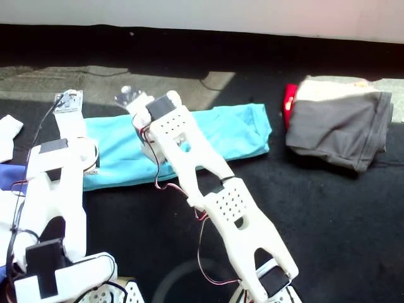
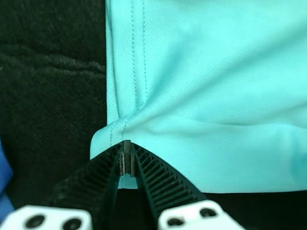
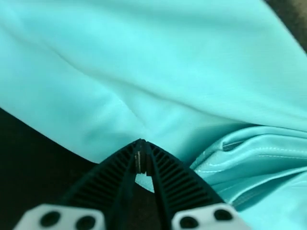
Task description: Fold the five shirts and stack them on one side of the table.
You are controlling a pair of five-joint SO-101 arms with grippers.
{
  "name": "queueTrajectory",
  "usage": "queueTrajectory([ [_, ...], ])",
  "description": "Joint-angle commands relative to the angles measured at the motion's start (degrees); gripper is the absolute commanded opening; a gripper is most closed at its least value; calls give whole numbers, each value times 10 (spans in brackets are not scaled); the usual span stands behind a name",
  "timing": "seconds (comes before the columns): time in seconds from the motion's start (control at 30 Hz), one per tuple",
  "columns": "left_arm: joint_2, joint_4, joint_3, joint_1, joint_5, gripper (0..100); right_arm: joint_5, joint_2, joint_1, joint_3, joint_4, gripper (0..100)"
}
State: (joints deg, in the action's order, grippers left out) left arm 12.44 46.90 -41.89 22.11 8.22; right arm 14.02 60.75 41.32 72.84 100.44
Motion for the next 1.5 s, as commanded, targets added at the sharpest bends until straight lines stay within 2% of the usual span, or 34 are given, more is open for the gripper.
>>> queueTrajectory([
  [0.0,50,62,45,-6,-4,15,-6,-77,-28,69,7,6],
  [0.13,69,130,102,0,-5,127,-6,-175,-55,60,7,6],
  [0.23,65,124,124,15,-5,232,-6,-262,-82,7,7,6],
  [0.3,48,122,147,23,-5,258,-6,-327,-100,-52,7,6],
  [0.43,-54,123,221,40,-5,258,-4,-460,-122,-187,7,15],
  [0.53,-172,128,310,50,-5,258,-3,-545,-126,-291,7,68],
  [0.73,-373,180,505,48,-29,258,-3,-641,-129,-434,5,84],
  [0.97,-548,281,682,18,-47,259,-3,-673,-129,-465,5,84],
  [1.23,-670,417,858,-29,-74,255,-3,-676,-130,-465,6,84],
  [1.3,-693,440,891,-34,-73,204,-3,-676,-130,-463,6,84],
  [1.4,-726,471,938,-30,-72,0,-3,-677,-130,-462,6,84],
  [1.47,-739,490,964,-22,-71,27,-3,-677,-130,-462,6,84],
])
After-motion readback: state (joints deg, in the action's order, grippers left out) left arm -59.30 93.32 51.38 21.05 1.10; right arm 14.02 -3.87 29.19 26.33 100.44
